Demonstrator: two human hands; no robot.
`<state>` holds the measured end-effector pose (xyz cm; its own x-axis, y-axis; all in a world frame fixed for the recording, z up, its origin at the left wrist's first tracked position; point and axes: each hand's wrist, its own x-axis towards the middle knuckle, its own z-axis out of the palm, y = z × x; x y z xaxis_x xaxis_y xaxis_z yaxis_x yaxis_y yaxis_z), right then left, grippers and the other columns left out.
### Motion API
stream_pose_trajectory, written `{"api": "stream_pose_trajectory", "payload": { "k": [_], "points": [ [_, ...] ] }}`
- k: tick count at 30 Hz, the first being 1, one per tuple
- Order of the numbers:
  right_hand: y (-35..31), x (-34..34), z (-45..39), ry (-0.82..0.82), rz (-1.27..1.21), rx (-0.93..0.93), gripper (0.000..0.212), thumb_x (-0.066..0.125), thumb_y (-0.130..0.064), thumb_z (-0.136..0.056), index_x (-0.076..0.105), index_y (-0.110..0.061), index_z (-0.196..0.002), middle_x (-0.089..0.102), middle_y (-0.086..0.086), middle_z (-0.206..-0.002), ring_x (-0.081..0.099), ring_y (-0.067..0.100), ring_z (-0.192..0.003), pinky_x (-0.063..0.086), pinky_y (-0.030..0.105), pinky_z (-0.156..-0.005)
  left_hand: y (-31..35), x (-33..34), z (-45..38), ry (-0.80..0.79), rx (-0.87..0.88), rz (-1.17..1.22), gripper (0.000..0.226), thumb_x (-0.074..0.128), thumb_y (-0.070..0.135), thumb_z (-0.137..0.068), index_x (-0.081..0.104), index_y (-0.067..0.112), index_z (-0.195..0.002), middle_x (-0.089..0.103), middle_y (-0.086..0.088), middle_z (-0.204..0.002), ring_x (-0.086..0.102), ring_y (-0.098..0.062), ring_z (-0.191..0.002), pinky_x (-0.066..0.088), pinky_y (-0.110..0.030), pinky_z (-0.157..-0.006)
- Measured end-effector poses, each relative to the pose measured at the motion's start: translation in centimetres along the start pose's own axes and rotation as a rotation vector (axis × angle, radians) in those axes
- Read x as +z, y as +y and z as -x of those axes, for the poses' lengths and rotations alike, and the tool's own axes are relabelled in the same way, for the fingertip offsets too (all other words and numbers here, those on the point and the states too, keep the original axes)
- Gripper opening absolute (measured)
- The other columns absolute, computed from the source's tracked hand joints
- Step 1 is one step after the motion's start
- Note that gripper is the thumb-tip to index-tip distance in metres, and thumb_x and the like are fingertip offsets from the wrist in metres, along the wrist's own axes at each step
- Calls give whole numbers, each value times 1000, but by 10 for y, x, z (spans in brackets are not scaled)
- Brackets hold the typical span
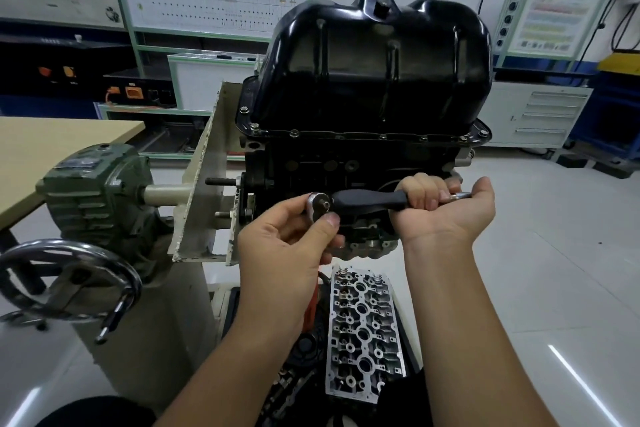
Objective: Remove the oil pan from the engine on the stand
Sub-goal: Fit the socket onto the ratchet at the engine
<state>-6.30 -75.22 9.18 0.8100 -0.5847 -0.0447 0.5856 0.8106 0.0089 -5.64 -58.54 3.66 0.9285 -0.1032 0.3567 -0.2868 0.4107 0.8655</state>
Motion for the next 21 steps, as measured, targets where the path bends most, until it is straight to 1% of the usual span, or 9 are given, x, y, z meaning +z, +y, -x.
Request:
{"api": "stream_pose_trajectory", "payload": {
  "k": [2, 4, 6, 8, 11, 15, 18, 21],
  "points": [
    [2, 1, 2, -17, 65, -35, 50, 48, -47, -100, 36, -18, -61, 21, -6, -54, 18, 14, -38, 19, 22, -35, -1, 0, 1, 26, 55, -59, 26, 77, 5, -89, 81, 28, -101, 76, -3, -79, 70, -12, -67, 56, -20, -64],
    [4, 3, 3, -38, 110, -76, 52, 47, -47, -101, 36, -18, -59, 20, -5, -53, 17, 14, -39, 20, 22, -36, -3, 1, 1, 50, 62, -84, 28, 75, 10, -92, 81, 33, -107, 76, 4, -78, 66, -5, -68, 54, -17, -66],
    [4, 5, 4, -47, 131, -108, 53, 45, -47, -102, 37, -18, -58, 20, -5, -52, 16, 14, -38, 19, 21, -36, -5, 4, 2, 71, 39, -66, 25, 70, 22, -93, 78, 31, -115, 75, 5, -78, 62, -6, -68, 52, -22, -63],
    [3, 6, 4, -51, 129, -131, 53, 44, -46, -103, 37, -18, -58, 20, -5, -51, 16, 13, -38, 18, 21, -36, -6, 7, 2, 91, 42, -55, 25, 66, 28, -96, 77, 30, -118, 74, 2, -78, 59, -9, -66, 51, -28, -61],
    [4, 4, 4, -50, 133, -125, 51, 44, -45, -103, 35, -19, -61, 20, -5, -51, 15, 13, -38, 18, 22, -35, -5, 12, 1, 123, 104, -100, 20, 64, 28, -102, 76, 33, -117, 74, 4, -80, 64, -5, -69, 54, -22, -62],
    [1, 3, 4, -20, 122, -130, 51, 43, -46, -103, 35, -19, -61, 20, -5, -53, 14, 14, -39, 18, 22, -35, -7, 17, 0, 163, 115, -102, 20, 66, 26, -100, 75, 26, -119, 76, 7, -90, 71, -5, -82, 57, -24, -74],
    [-5, 3, 1, -2, 59, -128, 49, 44, -45, -103, 34, -18, -63, 21, -5, -52, 16, 14, -38, 17, 21, -35, -7, 19, 2, 184, 138, -120, 21, 67, 24, -100, 74, 23, -120, 77, 8, -93, 73, -6, -87, 59, -24, -77],
    [-7, 2, 0, -4, 40, -124, 49, 45, -44, -103, 34, -18, -62, 22, -5, -52, 16, 13, -37, 17, 21, -35, -8, 20, 4, 168, 138, -140, 21, 68, 24, -98, 74, 23, -119, 77, 7, -93, 73, -7, -87, 59, -22, -78]
  ]
}}
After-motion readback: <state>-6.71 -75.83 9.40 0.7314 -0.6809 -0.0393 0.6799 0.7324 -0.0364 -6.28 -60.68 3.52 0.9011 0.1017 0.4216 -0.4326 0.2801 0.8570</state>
